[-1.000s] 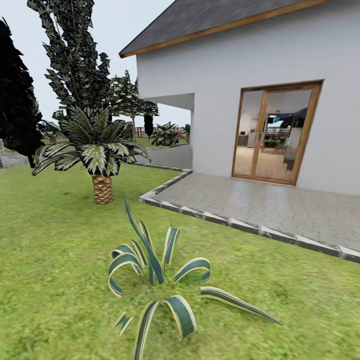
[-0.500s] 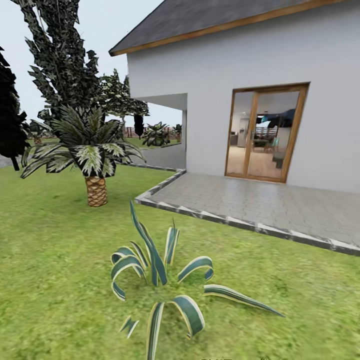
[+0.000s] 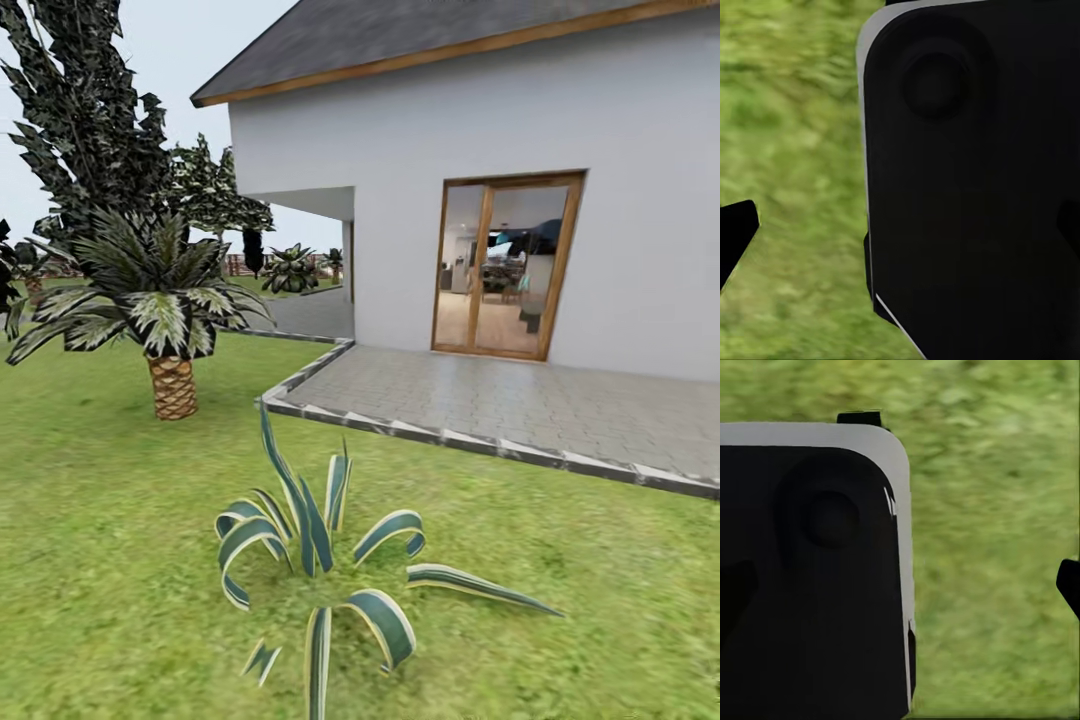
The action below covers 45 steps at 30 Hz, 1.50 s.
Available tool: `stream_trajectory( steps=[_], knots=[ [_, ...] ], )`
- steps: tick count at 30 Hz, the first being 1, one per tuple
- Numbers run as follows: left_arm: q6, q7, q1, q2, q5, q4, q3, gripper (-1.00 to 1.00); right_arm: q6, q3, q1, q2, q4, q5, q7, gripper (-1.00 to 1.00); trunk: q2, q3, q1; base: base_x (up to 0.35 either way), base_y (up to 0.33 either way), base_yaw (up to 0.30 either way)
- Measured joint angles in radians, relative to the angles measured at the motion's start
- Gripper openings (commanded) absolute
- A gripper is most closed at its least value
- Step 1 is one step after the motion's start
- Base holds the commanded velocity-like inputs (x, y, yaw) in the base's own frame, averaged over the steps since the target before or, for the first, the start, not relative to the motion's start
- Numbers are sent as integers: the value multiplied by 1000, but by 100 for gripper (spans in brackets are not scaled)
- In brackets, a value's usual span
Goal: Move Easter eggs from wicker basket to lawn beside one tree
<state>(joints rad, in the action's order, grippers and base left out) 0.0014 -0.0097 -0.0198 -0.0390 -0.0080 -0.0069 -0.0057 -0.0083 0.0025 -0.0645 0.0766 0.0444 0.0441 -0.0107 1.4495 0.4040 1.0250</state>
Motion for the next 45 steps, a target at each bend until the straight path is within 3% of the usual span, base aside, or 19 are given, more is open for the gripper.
stream_trajectory(
  steps=[14,37,45],
  knots=[
    [0,0,0,-1,1,0,0,100,0,0,0,0,1,0,0,100,0,0,0,0,244,-257],
    [0,1,0,0,1,0,1,100,2,0,0,-3,4,0,2,100,0,0,0,0,16,-7],
    [1,-4,0,0,1,0,1,100,1,-1,0,-3,4,1,2,100,0,0,0,0,223,0]
  ],
)
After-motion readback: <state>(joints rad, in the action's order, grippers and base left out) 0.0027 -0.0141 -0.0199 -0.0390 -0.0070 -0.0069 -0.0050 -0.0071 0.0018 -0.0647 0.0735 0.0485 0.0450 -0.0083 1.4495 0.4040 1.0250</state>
